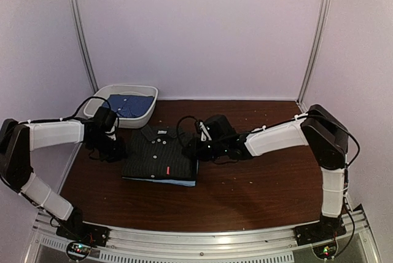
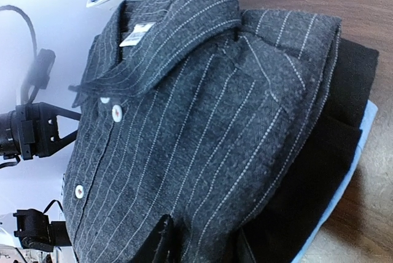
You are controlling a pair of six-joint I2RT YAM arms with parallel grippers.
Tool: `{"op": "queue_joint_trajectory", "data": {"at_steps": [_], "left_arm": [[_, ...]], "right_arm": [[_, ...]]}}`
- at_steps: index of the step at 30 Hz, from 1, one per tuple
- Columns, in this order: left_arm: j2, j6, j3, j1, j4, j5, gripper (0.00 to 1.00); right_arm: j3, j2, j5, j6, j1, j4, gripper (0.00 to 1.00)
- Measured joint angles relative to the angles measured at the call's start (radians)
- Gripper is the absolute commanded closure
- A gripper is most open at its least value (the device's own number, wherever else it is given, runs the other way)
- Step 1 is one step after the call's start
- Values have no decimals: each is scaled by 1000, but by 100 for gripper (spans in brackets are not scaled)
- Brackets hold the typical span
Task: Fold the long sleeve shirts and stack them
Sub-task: Place the square-folded shirt on the square-folded shirt, then move the square-folded shirt to the corner of the board.
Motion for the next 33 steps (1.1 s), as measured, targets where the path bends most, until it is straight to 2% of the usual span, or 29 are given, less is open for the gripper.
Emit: {"op": "queue_joint_trajectory", "data": {"at_steps": [6, 9, 11, 13, 14, 15, 24, 33], "left_arm": [[8, -5, 8, 12, 7, -71, 54], [10, -6, 24, 24, 7, -97, 51], [12, -6, 30, 40, 7, -108, 49], [20, -5, 33, 63, 8, -113, 48], [27, -5, 33, 76, 10, -115, 48], [35, -4, 33, 84, 11, -115, 48], [190, 20, 50, 105, 62, -53, 51], [225, 44, 66, 104, 139, 9, 54]], "right_arm": [[-47, -51, 11, -24, -4, -12, 52], [-70, -89, 27, -43, -4, -23, 39], [-80, -119, 43, -59, -5, -39, 23], [-84, -148, 57, -70, -5, -56, 13], [-89, -168, 70, -81, -5, -64, 4], [-93, -190, 78, -91, -5, -71, 1], [-105, -320, 162, -155, -16, -133, 0], [-134, -436, 222, -200, -60, -219, 0]]}}
